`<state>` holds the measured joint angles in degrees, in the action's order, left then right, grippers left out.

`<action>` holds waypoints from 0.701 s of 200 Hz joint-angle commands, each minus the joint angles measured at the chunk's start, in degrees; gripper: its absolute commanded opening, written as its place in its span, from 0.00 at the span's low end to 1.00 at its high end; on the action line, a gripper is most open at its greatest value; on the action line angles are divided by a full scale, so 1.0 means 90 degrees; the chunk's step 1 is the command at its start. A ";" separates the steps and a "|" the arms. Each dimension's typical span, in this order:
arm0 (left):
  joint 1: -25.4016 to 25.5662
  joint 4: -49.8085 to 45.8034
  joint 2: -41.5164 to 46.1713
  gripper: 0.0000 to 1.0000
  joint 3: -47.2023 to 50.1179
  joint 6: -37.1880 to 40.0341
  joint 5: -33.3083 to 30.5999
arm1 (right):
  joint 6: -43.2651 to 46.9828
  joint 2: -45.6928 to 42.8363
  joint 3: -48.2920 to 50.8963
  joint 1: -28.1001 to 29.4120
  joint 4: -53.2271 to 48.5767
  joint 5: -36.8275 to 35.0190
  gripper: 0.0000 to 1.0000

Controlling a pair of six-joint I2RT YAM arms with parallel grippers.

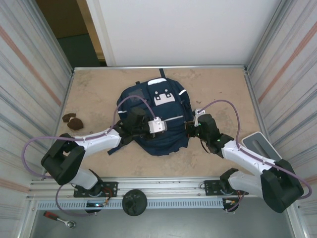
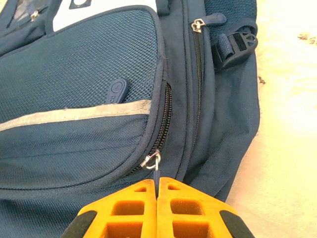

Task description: Pack books, pencil case, and school supplies into a backpack

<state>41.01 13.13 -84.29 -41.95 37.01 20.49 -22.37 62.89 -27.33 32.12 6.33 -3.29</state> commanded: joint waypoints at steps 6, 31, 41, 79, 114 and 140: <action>-0.0078 -0.0270 0.0053 0.34 -0.0096 -0.0004 -0.0381 | 0.0044 0.0082 0.0066 0.0029 0.0302 0.0151 0.00; 0.0326 -0.0535 -0.0014 0.51 -0.0348 0.0172 -0.0983 | 0.0034 0.0073 0.0068 0.0139 0.0321 0.0136 0.00; 0.0515 -0.0554 -0.0035 0.56 -0.0442 0.0241 -0.1185 | 0.0034 0.0060 0.0068 0.0163 0.0332 0.0123 0.00; 0.0970 -0.0719 -0.0490 0.60 -0.1057 0.0338 -0.1636 | 0.0025 0.0053 0.0093 0.0206 0.0371 0.0092 0.00; 0.1146 -0.0887 -0.1104 0.57 -0.1587 0.0472 -0.1718 | 0.0025 -0.0004 0.0114 0.0220 0.0352 0.0084 0.00; 0.1137 -0.0801 -0.1265 0.46 -0.1696 0.0544 -0.1780 | 0.0049 -0.0081 0.0169 0.0212 0.0335 0.0020 0.00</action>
<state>51.13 6.98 -94.74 -55.35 40.53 6.09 -22.37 63.40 -26.70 33.41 7.62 -3.01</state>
